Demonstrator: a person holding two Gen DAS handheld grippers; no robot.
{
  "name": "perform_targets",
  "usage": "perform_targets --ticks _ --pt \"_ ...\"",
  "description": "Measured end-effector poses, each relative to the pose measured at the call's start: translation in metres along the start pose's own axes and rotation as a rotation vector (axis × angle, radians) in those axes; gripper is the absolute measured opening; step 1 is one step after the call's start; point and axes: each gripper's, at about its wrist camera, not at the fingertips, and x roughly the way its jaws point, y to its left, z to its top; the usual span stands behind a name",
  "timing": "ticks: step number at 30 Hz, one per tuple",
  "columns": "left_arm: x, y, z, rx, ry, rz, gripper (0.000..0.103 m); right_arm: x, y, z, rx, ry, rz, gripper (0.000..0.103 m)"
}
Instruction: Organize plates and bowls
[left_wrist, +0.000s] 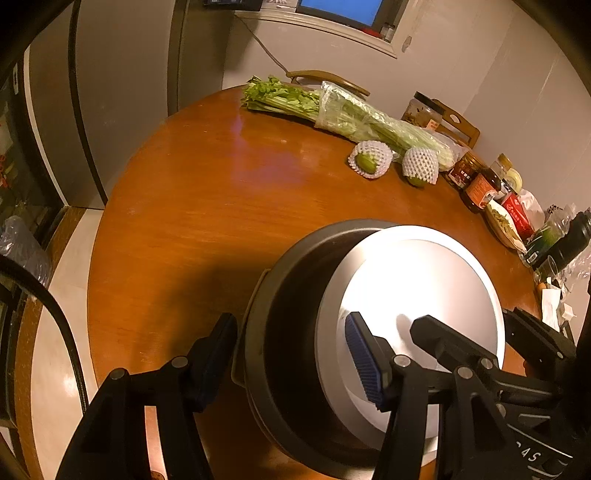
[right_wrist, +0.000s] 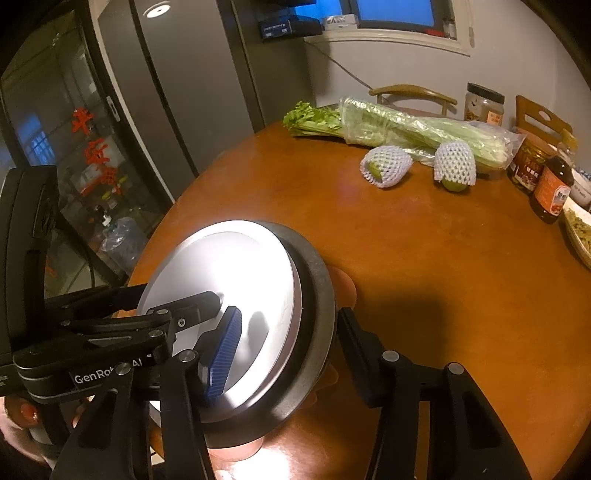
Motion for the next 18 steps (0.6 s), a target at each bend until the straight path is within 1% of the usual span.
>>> perform_targets --ticks 4,18 --pt "0.002 -0.008 0.0 0.013 0.0 0.001 0.06 -0.003 -0.002 -0.001 -0.012 -0.013 -0.025 0.053" --pt "0.009 -0.036 0.0 0.054 0.002 0.007 0.06 -0.015 -0.023 -0.007 0.012 -0.026 -0.058 0.052"
